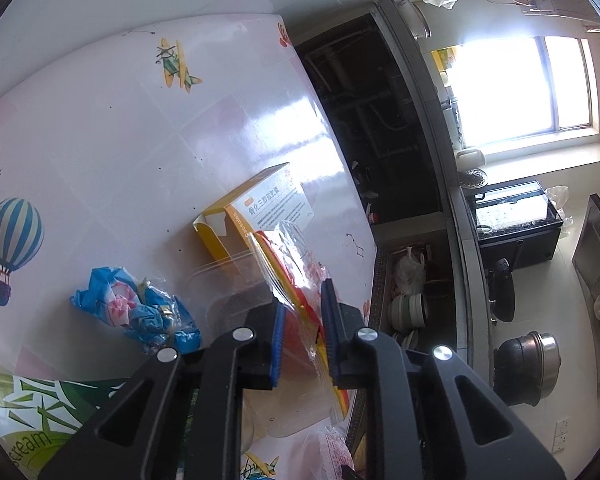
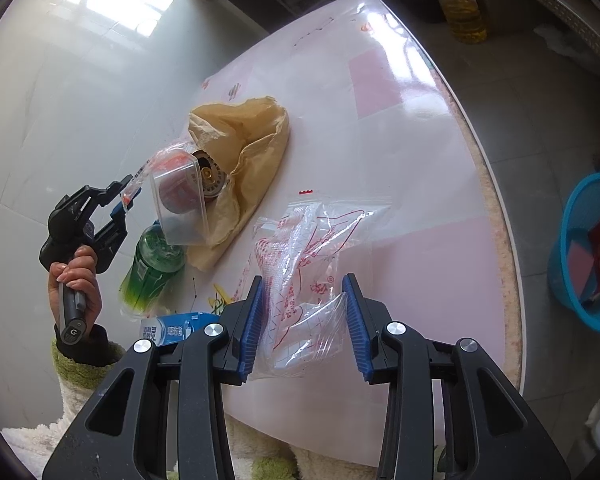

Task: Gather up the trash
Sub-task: 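Carry both clear bags over the blue basket and open both grippers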

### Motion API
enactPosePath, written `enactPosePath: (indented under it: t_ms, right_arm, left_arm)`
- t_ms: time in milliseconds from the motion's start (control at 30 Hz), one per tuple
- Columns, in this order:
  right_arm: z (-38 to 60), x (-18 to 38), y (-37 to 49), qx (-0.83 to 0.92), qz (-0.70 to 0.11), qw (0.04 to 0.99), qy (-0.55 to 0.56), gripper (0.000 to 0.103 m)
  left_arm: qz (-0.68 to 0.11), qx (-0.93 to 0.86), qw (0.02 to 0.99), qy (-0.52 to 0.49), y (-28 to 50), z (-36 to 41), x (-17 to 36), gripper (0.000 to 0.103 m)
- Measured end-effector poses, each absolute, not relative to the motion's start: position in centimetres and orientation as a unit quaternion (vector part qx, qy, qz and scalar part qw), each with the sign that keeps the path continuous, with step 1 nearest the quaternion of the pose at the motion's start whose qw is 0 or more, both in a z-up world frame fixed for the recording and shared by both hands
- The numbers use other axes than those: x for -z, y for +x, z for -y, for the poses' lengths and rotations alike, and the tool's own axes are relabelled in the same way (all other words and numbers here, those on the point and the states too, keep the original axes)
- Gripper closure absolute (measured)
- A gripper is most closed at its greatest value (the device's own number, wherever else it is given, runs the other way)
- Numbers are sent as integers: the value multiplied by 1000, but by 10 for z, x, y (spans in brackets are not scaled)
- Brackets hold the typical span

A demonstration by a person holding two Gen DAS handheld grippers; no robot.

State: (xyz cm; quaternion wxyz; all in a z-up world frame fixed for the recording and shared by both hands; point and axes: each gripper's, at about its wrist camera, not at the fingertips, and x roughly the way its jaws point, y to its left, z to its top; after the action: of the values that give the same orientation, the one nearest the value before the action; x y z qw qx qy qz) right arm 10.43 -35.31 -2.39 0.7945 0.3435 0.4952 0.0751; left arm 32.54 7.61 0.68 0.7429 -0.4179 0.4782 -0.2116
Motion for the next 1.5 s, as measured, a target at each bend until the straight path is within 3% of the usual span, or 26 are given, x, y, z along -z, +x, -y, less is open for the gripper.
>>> enactPosePath:
  t_ms: [200, 867, 1500]
  right_arm:
    - [355, 23, 102, -77, -491, 795, 348, 67]
    - [369, 14, 87, -82, -459, 800, 376, 68]
    - [473, 6, 10, 23, -392, 809, 437, 68]
  left_arm:
    - [-450, 236, 749, -426, 323, -71, -18, 100]
    - [-365, 404, 741, -393, 271, -32, -90, 101]
    - [-384, 536, 724, -205, 186, 149, -107, 101]
